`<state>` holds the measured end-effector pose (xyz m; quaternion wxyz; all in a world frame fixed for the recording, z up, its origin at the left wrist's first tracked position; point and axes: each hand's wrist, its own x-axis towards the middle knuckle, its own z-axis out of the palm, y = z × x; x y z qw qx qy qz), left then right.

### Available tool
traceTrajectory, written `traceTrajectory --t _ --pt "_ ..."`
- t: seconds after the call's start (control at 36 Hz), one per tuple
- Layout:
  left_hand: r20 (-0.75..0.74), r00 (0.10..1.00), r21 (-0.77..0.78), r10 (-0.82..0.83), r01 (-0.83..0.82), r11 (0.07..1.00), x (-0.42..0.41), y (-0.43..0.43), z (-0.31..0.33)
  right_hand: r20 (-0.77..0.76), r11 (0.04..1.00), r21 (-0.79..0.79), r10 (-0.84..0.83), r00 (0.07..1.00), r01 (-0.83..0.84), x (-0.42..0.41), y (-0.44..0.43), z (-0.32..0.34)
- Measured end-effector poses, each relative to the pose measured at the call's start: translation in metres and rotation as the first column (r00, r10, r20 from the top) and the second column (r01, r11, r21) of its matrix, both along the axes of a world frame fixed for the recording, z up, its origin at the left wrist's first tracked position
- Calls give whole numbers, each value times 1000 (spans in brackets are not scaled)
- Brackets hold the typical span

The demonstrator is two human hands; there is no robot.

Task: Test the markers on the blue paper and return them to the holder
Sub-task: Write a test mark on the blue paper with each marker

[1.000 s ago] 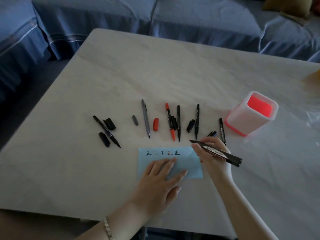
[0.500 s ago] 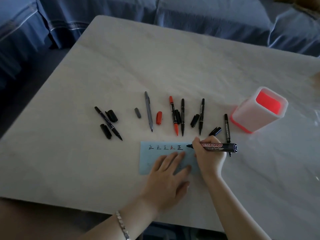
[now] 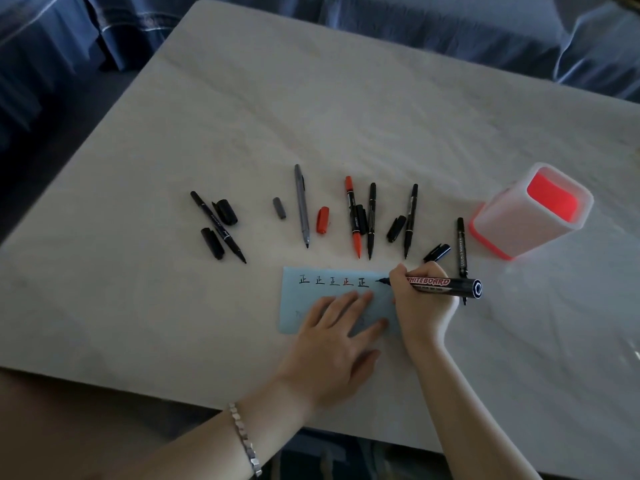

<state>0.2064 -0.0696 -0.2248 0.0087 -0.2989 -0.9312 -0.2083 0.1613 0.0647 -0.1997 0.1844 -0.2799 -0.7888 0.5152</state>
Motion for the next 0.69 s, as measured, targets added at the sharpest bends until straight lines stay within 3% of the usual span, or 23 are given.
traceTrajectory --t 0.69 --pt "8 1000 4 -5 5 1000 0 1 1 -78 999 9 42 996 -42 1 4 -3"
